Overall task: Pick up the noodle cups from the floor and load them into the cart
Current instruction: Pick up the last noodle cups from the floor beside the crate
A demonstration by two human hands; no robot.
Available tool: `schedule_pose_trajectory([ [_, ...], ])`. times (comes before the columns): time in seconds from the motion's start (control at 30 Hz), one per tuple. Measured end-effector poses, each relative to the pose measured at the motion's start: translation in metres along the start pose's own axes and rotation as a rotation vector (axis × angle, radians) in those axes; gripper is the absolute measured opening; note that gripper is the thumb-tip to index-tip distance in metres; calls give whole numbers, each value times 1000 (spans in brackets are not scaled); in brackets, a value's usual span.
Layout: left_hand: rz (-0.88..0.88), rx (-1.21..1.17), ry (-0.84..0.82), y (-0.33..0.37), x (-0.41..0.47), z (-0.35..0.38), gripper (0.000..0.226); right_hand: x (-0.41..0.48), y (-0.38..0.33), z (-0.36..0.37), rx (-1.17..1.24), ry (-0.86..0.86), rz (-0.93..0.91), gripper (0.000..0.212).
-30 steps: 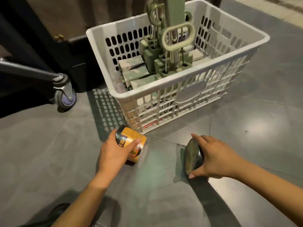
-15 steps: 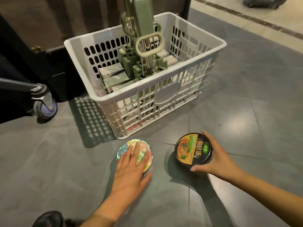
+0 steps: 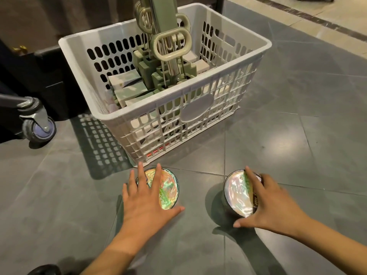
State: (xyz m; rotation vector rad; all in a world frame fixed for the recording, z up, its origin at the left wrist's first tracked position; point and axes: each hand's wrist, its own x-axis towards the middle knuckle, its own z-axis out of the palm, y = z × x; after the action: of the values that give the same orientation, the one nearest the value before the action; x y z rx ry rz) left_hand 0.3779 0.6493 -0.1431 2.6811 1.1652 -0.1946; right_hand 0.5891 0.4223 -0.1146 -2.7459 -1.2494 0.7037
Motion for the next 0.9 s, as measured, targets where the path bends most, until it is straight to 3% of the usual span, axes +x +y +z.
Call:
schedule_pose_trajectory([
  [0.37,-87,-82,14,11,10,-19,110,30,-56,-13,133,110,-208,124],
  [0.57,19,-158,170,8,11,-36,104,45,-77,-26,213,111,-251,125],
  [0.67,-41,-190,137,11,-8,-52,104,33,-85,-36,235,75,-210,125],
  [0.9,-214,-201,-107,30,-64,-69,105,-18,-102,-44,329,-54,-137,121],
])
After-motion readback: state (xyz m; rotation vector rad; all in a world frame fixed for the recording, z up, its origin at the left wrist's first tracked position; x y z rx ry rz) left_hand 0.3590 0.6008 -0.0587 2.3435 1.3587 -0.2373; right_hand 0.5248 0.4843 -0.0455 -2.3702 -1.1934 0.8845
